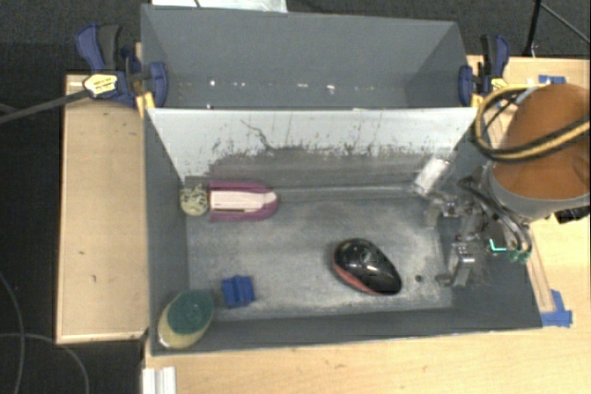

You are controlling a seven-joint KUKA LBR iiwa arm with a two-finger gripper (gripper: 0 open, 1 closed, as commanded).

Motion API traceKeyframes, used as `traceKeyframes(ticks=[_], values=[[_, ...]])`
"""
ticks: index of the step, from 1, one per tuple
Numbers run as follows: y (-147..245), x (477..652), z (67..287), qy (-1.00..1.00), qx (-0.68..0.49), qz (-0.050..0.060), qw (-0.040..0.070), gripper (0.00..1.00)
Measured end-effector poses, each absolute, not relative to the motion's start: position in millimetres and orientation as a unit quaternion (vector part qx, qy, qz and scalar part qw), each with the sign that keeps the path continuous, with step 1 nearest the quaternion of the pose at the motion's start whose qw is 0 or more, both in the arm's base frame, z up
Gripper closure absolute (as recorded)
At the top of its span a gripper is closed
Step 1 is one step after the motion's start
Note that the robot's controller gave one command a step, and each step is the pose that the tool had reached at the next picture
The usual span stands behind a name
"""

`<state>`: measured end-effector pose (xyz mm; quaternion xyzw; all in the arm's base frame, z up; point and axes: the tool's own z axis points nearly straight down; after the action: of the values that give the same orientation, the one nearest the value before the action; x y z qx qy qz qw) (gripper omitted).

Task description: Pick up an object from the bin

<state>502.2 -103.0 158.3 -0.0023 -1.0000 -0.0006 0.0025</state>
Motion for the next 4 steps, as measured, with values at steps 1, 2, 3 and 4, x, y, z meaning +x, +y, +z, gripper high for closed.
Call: traceKeyframes(ticks=[1, 2, 3, 4], values=[[-25.3, 512.6, 154.2, -0.996, -0.093, -0.001, 0.0, 0.0], [-6.6, 486.4, 109.6, -0.992, -0.126, 0.0, 0.002, 0.0], [-18.1, 483.1, 113.3, -0.985, -0.175, 0.0, 0.001, 0.0], [-15.6, 478.5, 69.8, -0.969, -0.245, 0.0, 0.0, 0.0]])
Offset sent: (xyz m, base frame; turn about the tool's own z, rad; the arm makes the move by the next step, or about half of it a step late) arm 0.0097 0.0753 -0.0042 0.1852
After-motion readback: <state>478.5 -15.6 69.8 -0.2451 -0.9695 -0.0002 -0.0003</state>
